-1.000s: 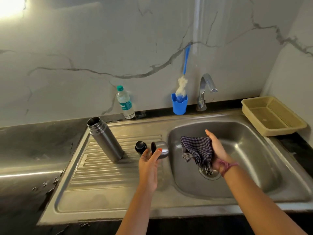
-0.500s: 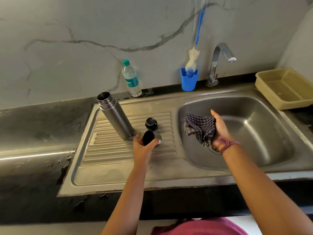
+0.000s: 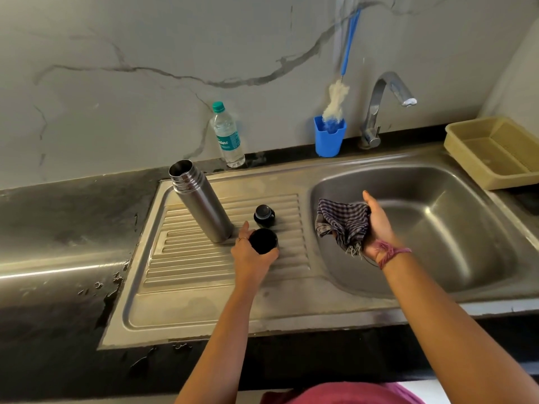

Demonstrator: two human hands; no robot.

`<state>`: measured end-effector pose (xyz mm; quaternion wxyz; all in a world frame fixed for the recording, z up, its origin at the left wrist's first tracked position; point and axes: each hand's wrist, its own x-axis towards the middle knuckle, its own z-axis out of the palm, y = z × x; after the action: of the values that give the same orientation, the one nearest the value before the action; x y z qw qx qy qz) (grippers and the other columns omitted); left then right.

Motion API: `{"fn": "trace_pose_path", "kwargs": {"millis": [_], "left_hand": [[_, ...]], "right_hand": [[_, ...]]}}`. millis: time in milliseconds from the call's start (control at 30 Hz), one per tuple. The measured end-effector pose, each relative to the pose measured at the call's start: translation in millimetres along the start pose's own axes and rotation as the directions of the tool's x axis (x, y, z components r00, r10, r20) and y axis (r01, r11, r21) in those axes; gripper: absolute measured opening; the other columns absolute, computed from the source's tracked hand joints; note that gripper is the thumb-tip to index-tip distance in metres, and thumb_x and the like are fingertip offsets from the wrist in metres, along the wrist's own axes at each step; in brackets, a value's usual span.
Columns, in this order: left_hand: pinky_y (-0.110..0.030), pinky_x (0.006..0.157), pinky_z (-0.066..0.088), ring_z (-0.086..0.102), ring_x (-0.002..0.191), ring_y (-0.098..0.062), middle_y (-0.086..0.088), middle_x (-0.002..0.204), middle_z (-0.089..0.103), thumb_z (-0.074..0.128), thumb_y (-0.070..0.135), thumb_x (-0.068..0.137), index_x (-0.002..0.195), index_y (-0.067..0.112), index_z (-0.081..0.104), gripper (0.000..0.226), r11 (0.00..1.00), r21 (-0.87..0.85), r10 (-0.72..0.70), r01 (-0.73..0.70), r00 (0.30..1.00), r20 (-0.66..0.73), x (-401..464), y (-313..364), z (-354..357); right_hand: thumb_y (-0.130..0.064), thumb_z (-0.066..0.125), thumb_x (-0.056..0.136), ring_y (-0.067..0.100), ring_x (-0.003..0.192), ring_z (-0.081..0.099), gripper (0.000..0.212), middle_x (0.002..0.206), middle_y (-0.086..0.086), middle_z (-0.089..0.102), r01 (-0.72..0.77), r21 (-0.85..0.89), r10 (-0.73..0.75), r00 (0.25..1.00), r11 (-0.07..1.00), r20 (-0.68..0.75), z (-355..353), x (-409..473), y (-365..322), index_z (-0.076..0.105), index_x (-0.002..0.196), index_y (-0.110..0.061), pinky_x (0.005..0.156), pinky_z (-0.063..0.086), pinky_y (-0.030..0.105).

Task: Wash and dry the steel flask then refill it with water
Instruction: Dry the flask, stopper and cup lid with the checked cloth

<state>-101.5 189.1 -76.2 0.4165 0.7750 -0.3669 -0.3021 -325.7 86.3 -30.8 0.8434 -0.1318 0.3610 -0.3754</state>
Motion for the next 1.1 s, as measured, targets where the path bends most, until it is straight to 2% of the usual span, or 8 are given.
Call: {"fn": "trace_pose_path", "kwargs": {"millis": [100, 400, 567, 700, 800, 933, 1033, 1100], "left_hand": [[-0.045, 0.110, 0.042, 0.047, 0.129, -0.026, -0.005, 0.134, 0.055, 0.086, 0.020, 0.070, 0.154, 0.015, 0.027, 0.103, 0.999, 0.050, -0.008, 0.008, 1.000, 0.003, 3, -3, 1], [-0.041, 0.115, 0.027, 0.032, 0.138, -0.032, -0.010, 0.149, 0.041, 0.085, 0.029, 0.074, 0.154, 0.013, 0.026, 0.101, 0.959, 0.274, 0.065, -0.069, 0.998, 0.021, 4, 0, 0], [-0.044, 0.116, 0.028, 0.031, 0.139, -0.033, -0.013, 0.148, 0.039, 0.085, 0.030, 0.074, 0.155, 0.014, 0.025, 0.102, 0.967, 0.248, 0.064, -0.065, 0.998, 0.011, -1, -1, -2], [-0.049, 0.117, 0.026, 0.025, 0.142, -0.032, -0.012, 0.153, 0.028, 0.085, 0.034, 0.074, 0.155, 0.018, 0.023, 0.104, 0.968, 0.241, 0.073, -0.068, 0.997, -0.010, -6, 6, -5], [-0.050, 0.118, 0.021, 0.021, 0.142, -0.026, -0.004, 0.154, 0.022, 0.082, 0.034, 0.078, 0.154, 0.023, 0.026, 0.096, 0.956, 0.241, 0.190, -0.169, 0.979, -0.067, -17, 20, -4], [-0.045, 0.115, 0.017, 0.022, 0.139, -0.012, 0.002, 0.151, 0.025, 0.078, 0.030, 0.083, 0.150, 0.024, 0.034, 0.080, 0.916, 0.191, 0.369, -0.353, 0.927, -0.059, -31, 44, 7], [-0.039, 0.114, 0.017, 0.026, 0.138, -0.009, 0.004, 0.150, 0.026, 0.073, 0.039, 0.085, 0.146, 0.030, 0.037, 0.071, 0.891, 0.133, 0.436, -0.435, 0.900, 0.022, -38, 59, 21], [-0.038, 0.113, 0.018, 0.029, 0.138, -0.011, 0.006, 0.149, 0.028, 0.067, 0.047, 0.084, 0.144, 0.031, 0.040, 0.067, 0.874, 0.115, 0.466, -0.472, 0.882, 0.074, -40, 68, 30]], "right_hand": [[-0.058, 0.042, 0.094, 0.033, 0.096, 0.070, 0.072, 0.117, 0.024, 0.065, 0.006, -0.031, -0.007, 1.000, 0.999, -0.012, -2, 3, 1, 0.058, 0.120, 0.008, 0.083, 0.057, 0.045], [-0.046, 0.042, 0.094, 0.033, 0.086, 0.071, 0.058, 0.104, 0.022, 0.070, 0.050, -0.081, -0.056, 0.995, 0.995, -0.081, -1, 4, 2, 0.063, 0.110, 0.006, 0.074, 0.059, 0.040], [-0.047, 0.044, 0.088, 0.039, 0.119, 0.056, 0.063, 0.126, 0.024, 0.061, 0.057, -0.066, -0.064, 0.991, 0.996, -0.121, -7, 6, 4, 0.058, 0.125, 0.002, 0.102, 0.043, 0.050], [-0.038, 0.043, 0.087, 0.039, 0.113, 0.059, 0.049, 0.120, 0.023, 0.064, 0.095, -0.028, -0.097, 0.991, 0.995, -0.092, -9, 3, 5, 0.070, 0.101, 0.000, 0.107, 0.037, 0.054], [-0.027, 0.043, 0.078, 0.037, 0.101, 0.066, 0.045, 0.108, 0.024, 0.068, 0.139, 0.010, -0.138, 0.989, 0.990, -0.054, -5, -4, 5, 0.075, 0.085, 0.004, 0.104, 0.042, 0.050], [-0.026, 0.039, 0.083, 0.041, 0.121, 0.054, 0.053, 0.125, 0.025, 0.061, 0.197, 0.070, -0.190, 0.977, 0.978, -0.096, -9, -8, 5, 0.056, 0.123, 0.005, 0.109, 0.034, 0.056], [-0.017, 0.040, 0.081, 0.040, 0.109, 0.061, 0.043, 0.114, 0.025, 0.066, 0.220, 0.044, -0.217, 0.974, 0.975, -0.070, -12, -11, 3, 0.068, 0.103, 0.006, 0.105, 0.040, 0.055], [-0.015, 0.039, 0.082, 0.040, 0.112, 0.061, 0.043, 0.120, 0.026, 0.063, 0.217, -0.012, -0.217, 0.975, 0.976, -0.046, -14, -15, 2, 0.074, 0.097, 0.005, 0.104, 0.042, 0.053]]}}
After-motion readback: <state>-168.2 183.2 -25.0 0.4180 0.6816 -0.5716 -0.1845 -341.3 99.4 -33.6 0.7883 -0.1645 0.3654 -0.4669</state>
